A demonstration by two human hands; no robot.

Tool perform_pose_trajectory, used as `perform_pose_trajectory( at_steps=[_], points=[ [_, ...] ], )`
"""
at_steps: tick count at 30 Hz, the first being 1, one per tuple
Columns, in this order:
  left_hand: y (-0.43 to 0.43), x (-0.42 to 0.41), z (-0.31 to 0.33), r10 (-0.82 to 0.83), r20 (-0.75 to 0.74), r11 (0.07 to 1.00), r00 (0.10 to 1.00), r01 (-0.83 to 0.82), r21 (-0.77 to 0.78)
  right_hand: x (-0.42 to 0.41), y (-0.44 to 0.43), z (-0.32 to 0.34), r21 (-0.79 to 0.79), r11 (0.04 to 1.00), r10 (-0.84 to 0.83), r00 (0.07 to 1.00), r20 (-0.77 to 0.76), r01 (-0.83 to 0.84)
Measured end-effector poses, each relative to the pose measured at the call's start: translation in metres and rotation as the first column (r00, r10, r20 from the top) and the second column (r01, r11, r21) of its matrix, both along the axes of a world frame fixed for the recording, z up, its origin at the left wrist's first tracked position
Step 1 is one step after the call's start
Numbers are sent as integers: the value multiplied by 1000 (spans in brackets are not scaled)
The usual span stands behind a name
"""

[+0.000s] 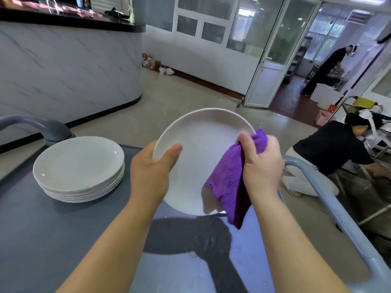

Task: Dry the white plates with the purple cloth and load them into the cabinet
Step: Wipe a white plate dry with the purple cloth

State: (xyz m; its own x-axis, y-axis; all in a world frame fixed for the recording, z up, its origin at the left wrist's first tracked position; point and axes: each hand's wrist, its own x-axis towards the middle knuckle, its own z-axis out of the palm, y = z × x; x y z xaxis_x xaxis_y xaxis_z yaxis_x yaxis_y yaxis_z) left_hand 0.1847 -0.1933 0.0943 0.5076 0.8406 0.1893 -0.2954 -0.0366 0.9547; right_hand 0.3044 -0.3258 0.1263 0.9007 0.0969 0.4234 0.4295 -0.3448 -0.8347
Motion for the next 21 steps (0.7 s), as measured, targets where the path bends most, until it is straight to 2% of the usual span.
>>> perform_pose_trajectory(
  at_steps=[2,3,5,8,11,14,16,18,21],
  points=[
    [-5,5,-3,48,65,995,997,-42,-95,-13,9,-24,171,979,-73,977,-202,108],
    [-7,8,-4,73,71,987,995,-62,-147,-19,13,-37,194,971,-84,958,-272,140],
    [-8,9,-11,61,60,977,996,-47,-209,-19,16,-49,173,975,-78,948,-310,137],
    [1,3,-18,-115,32,963,993,119,-242,0,5,-31,87,996,-8,976,-217,27],
    [12,-2,-17,-277,0,949,961,274,-157,18,-4,-2,-94,992,83,995,-62,-88],
    [12,0,-6,-146,-43,988,988,144,-54,21,-2,13,-251,960,141,988,55,-123],
    [9,4,0,-38,-42,999,998,38,7,18,-2,14,-191,977,112,991,78,-96],
    [4,7,5,-7,13,1000,1000,7,-5,9,-1,7,-29,999,22,999,46,-21],
    [-3,14,4,46,133,984,990,-21,-177,-13,9,-19,213,970,-82,980,-181,120]
  ],
)
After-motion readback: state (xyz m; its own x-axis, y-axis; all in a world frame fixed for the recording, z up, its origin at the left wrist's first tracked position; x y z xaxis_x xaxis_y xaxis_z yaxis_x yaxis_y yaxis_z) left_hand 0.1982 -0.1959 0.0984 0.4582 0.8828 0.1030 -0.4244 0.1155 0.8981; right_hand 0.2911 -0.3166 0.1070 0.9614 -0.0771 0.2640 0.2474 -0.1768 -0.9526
